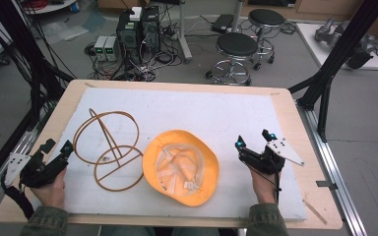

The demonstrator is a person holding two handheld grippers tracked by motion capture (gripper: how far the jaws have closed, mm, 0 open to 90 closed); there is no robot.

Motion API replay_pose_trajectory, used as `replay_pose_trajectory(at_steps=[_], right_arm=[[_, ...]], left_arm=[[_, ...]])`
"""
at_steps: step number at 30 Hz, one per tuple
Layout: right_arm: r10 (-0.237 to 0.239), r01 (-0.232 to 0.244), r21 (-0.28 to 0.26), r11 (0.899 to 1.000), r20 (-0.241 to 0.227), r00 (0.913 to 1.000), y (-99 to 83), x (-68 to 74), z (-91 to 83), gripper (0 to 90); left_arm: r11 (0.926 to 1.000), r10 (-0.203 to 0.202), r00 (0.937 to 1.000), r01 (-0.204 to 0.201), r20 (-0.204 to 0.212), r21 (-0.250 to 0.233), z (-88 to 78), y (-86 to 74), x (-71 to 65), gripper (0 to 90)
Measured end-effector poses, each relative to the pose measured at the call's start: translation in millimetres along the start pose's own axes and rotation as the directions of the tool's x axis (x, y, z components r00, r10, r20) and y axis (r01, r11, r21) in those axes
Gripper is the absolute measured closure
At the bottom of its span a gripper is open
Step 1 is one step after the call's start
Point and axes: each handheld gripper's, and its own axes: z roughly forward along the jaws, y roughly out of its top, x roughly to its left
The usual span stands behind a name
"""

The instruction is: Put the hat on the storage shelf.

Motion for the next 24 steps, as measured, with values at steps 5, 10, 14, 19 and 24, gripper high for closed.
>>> replay_pose_trajectory(at_steps=[5,10,14,19,24], right_arm=[[-0.022,0.022,0.006,1.0,-0.047,0.9987,4.3,4.1,2.5,10.1],[-0.005,0.007,0.018,1.0,-0.095,0.9955,9.5,9.5,7.5,10.1],[0.013,-0.01,0.022,1.0,-0.149,0.9888,17.0,18.2,18.5,10.1],[0.007,0.003,0.046,0.999,-0.2,0.9798,23.2,27.5,27.9,10.1],[0.01,0.012,0.084,0.996,-0.252,0.9677,30.2,32.7,32.1,10.1]], left_arm=[[1.0,0.003,1.0,-0.003,0.0,0.0,0.2,0.0,-0.3,31.9],[1.0,-0.003,1.0,0.003,0.0,0.002,0.0,-0.1,0.2,31.9],[1.0,-0.004,1.0,0.004,-0.003,0.001,-0.5,0.5,-0.1,31.9],[1.0,-0.004,1.0,0.004,0.001,-0.002,-1.1,0.8,-1.2,31.8],[1.0,-0.006,1.0,0.006,0.006,-0.002,-0.9,0.7,-1.9,31.9]])
